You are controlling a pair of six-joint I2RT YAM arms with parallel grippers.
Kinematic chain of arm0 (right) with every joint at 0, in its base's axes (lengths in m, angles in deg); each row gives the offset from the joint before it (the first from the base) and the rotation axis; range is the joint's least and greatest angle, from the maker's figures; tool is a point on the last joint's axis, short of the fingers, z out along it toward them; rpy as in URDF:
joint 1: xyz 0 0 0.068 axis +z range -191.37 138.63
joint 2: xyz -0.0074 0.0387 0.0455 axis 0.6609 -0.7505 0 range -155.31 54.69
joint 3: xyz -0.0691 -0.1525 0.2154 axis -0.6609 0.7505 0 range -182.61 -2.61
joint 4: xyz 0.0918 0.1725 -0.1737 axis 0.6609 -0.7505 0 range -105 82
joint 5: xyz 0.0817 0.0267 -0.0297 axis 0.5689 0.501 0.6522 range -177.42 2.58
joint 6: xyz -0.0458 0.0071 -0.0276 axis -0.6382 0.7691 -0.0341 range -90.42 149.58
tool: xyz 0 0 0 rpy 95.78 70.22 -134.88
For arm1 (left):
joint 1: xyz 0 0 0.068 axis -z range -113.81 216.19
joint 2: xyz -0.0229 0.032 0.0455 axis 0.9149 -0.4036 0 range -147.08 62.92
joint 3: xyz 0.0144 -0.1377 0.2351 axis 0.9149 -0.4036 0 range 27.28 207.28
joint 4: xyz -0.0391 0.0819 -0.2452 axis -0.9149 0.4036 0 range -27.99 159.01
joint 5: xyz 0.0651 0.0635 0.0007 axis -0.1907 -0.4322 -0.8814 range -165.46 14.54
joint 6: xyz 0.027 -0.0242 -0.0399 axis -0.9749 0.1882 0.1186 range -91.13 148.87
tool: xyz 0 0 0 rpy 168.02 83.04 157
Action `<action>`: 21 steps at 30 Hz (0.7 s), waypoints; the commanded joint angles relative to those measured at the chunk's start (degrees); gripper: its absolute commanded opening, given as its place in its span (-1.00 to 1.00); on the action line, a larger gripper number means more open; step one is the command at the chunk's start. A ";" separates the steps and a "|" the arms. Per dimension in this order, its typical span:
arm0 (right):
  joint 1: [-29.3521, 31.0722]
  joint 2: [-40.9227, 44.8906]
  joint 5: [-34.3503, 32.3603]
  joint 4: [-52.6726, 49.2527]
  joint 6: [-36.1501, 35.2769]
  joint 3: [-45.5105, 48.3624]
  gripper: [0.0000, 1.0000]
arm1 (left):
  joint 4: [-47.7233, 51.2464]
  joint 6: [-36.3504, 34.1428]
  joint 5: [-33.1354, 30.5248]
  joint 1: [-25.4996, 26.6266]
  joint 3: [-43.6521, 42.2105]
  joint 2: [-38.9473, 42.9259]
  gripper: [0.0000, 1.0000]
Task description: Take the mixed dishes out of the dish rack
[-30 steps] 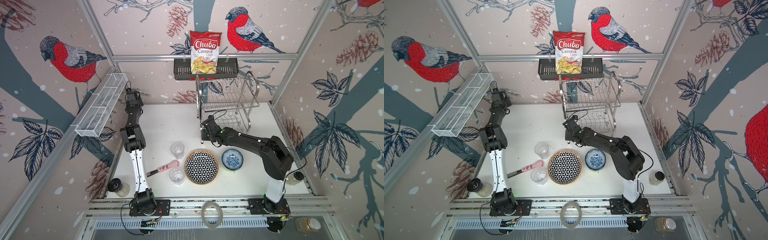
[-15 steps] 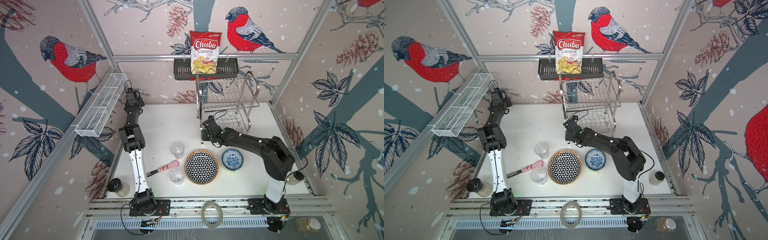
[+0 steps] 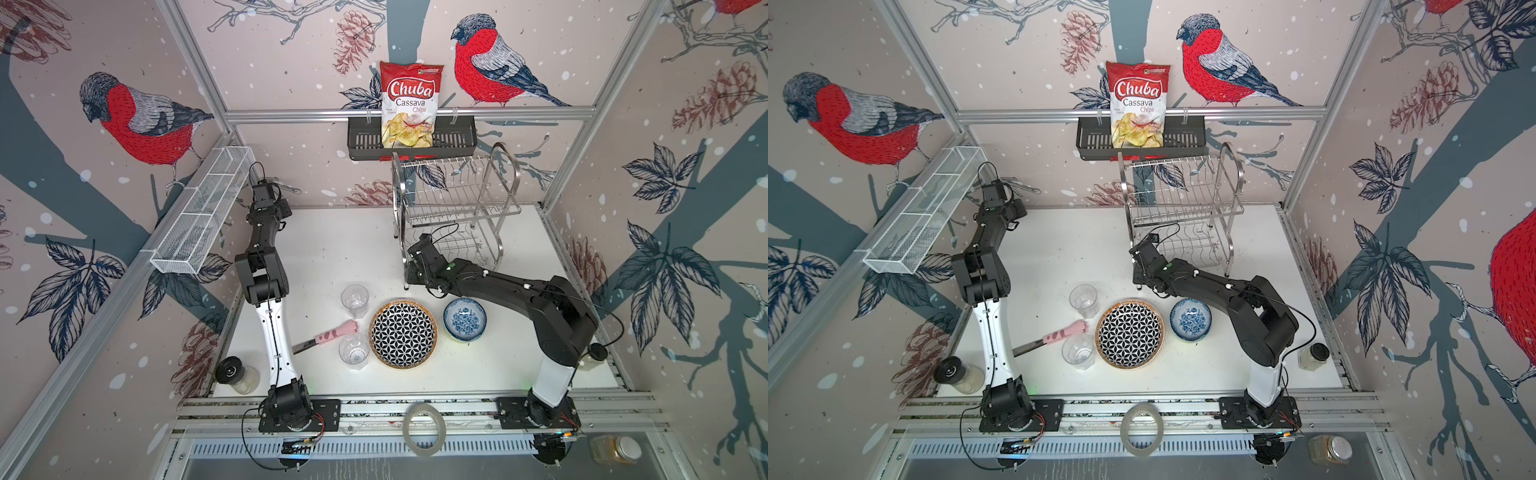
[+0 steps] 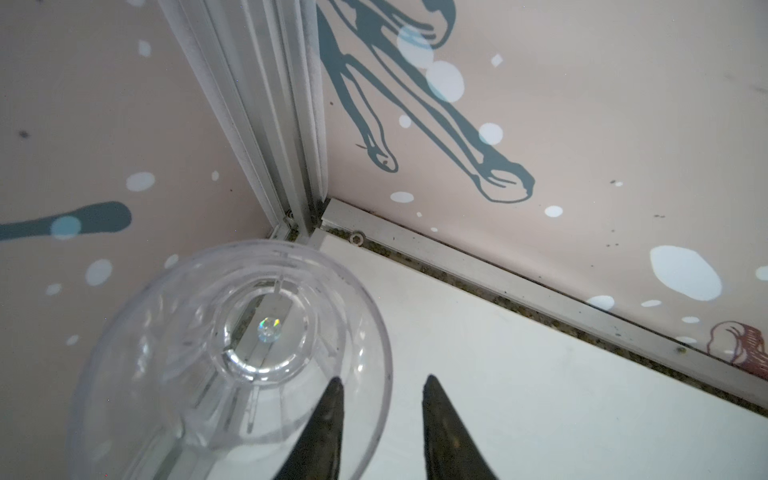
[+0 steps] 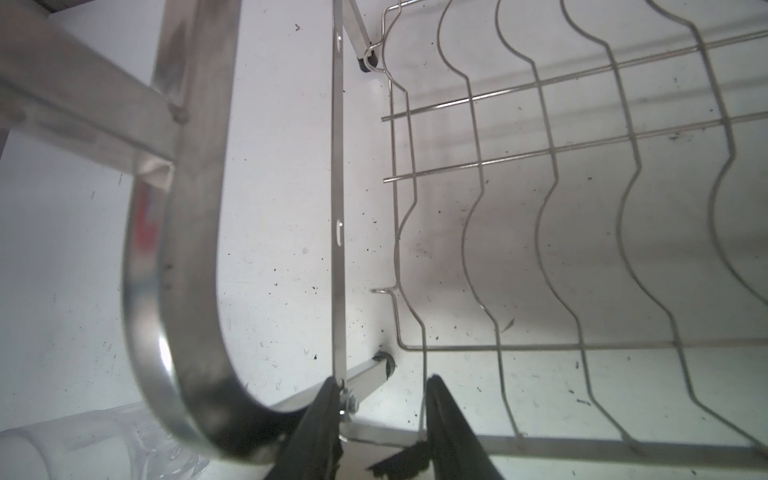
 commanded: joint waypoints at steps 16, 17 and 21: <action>0.04 0.14 1.59 -0.70 0.80 0.46 -0.28 | 0.45 -0.34 2.16 0.01 -0.33 1.91 -1.00; 0.06 0.05 1.74 -0.61 0.80 0.51 -0.28 | 0.38 -0.38 2.24 0.01 -0.33 2.33 -1.00; -0.05 -0.53 1.92 -0.70 0.71 0.22 -0.28 | -1.00 -0.56 2.21 -0.01 -0.34 4.19 -0.80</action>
